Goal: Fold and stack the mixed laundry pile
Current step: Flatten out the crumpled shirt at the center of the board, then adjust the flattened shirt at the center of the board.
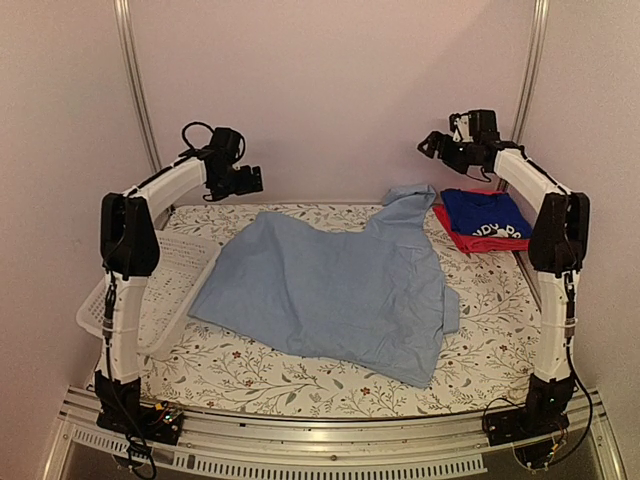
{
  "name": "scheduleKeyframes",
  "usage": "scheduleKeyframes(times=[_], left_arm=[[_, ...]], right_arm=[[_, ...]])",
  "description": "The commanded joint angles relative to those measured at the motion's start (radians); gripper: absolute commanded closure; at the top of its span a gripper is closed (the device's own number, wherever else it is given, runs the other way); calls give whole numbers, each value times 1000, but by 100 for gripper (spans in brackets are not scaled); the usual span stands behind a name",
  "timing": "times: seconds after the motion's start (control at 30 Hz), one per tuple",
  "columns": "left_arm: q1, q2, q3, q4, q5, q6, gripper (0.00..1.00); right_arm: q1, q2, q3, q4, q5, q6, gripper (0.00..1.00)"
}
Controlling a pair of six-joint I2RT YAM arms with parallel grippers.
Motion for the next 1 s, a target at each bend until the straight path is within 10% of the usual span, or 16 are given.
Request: scheduleKeyframes(times=[0.0,0.4,0.97], left_arm=[[-109,-201,-160,-12,44,203,0],[-481,-961,-1320,516,434,439,7],[-806,-522,-1180,578,195,762,21]], right_arm=[[12,-225,-206,-204,-151,-54,8],[227,-608,-1045,-146,-390,-60,44],[76,-217,-945,-153,-273,-129,65]])
